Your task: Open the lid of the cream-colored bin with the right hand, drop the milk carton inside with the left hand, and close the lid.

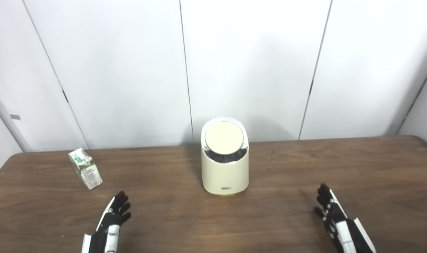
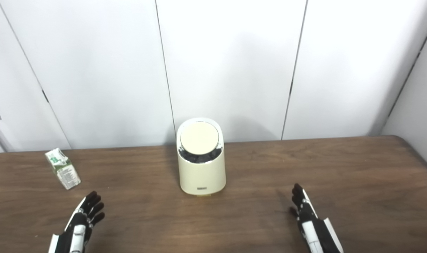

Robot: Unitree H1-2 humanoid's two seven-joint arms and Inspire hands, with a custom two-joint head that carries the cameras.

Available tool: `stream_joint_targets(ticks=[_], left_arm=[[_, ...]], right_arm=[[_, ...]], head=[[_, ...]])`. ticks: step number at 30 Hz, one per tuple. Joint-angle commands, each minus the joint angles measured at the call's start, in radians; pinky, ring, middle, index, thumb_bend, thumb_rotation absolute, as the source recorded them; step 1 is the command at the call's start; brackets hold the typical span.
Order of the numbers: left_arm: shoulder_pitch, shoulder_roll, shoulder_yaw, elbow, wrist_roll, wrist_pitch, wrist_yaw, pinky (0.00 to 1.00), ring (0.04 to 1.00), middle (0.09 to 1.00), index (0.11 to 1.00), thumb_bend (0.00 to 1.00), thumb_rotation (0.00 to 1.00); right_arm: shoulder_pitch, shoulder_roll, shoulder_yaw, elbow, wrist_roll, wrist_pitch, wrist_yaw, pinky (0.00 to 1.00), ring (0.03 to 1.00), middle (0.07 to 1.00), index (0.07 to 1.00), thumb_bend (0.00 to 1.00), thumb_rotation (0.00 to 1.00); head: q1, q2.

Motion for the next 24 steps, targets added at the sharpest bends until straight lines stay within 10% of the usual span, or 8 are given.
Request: stream_joint_targets(ticks=[1, 24], left_arm=[[0.023, -0.006, -0.01, 0.039, -0.005, -0.013, -0.004, 0.87, 0.897, 0.917, 0.938, 0.4, 0.86], [0.015, -0.02, -0.025, 0.035, 0.016, 0.001, 0.003, 0.89, 0.905, 0.919, 0.94, 0.39, 0.87]], right_arm=[[0.003, 0.0, -0.003, 0.019, 0.011, -0.047, 0.004, 0.97, 0.994, 0.998, 0.991, 0.63, 0.96], [0.0, -0.008, -0.003, 0.01, -0.011, -0.049, -0.006, 0.91, 0.957, 0.978, 0.99, 0.62, 0.76]], head=[[0.0, -0.003], [0.0, 0.015]])
